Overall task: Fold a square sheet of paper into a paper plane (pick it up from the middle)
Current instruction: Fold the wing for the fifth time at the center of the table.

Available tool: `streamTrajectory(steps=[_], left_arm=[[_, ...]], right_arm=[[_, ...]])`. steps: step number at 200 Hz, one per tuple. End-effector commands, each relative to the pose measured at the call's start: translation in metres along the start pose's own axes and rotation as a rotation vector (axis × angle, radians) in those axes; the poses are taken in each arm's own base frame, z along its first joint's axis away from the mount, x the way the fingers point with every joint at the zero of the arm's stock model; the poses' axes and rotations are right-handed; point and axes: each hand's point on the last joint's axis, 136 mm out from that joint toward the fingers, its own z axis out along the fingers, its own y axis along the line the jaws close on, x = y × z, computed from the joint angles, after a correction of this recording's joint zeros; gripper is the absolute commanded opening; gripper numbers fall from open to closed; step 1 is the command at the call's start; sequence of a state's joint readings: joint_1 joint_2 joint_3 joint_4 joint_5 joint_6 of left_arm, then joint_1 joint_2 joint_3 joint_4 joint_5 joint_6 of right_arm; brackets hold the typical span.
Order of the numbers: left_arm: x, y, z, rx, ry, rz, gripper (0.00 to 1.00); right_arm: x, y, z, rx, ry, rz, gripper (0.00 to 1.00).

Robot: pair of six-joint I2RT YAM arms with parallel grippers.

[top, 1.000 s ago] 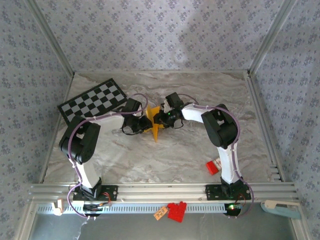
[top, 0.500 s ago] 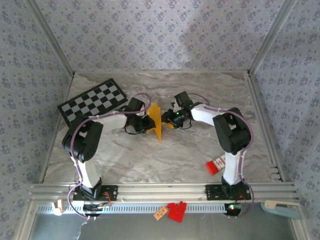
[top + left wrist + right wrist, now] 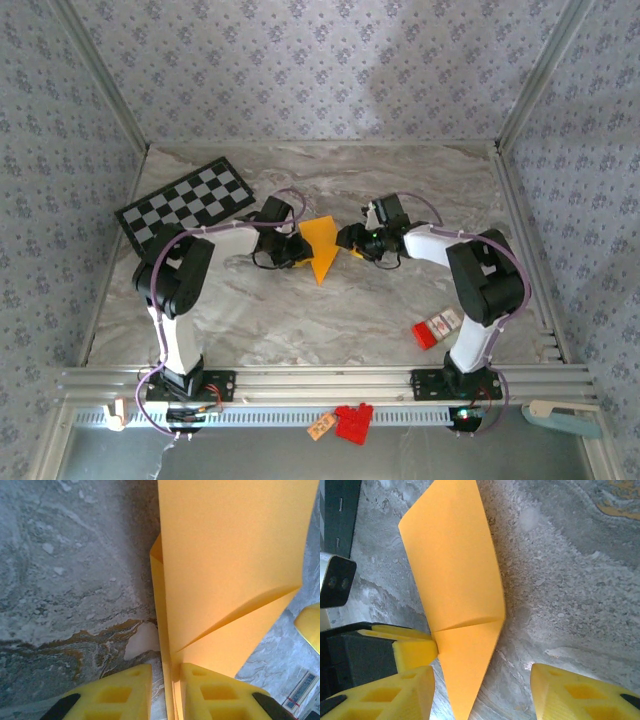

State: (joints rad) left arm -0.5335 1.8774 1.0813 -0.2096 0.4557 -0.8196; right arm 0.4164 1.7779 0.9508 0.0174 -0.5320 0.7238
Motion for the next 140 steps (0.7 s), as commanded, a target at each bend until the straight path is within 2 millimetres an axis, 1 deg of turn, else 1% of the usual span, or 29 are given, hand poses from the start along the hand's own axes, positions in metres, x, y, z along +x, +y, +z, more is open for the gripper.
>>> streamTrajectory(steps=[1,40,73,84,111,125,140], left_arm=[[0.0,-0.001,0.004,-0.016,0.012,0.021,0.22],[0.002,0.006,0.008,-0.043,0.022,0.016,0.22],[0.004,0.009,0.009,-0.05,0.029,0.015,0.22],[0.004,0.009,0.009,-0.053,0.028,0.015,0.22],[0.004,0.009,0.009,-0.055,0.028,0.019,0.22],[0.004,0.01,0.009,-0.057,0.026,0.022,0.22],[0.003,0.01,0.008,-0.06,0.024,0.023,0.21]], right_arm=[[-0.002,0.0,0.008,-0.026,0.02,0.001,0.55],[-0.001,0.001,0.02,-0.037,0.06,0.032,0.53],[0.0,0.011,0.025,-0.072,0.09,0.027,0.48],[0.001,0.012,0.028,-0.072,0.103,0.029,0.47],[0.001,0.015,0.031,-0.09,0.127,0.031,0.41],[0.0,0.02,0.032,-0.106,0.133,0.024,0.38],[-0.002,0.022,0.032,-0.117,0.135,0.023,0.32]])
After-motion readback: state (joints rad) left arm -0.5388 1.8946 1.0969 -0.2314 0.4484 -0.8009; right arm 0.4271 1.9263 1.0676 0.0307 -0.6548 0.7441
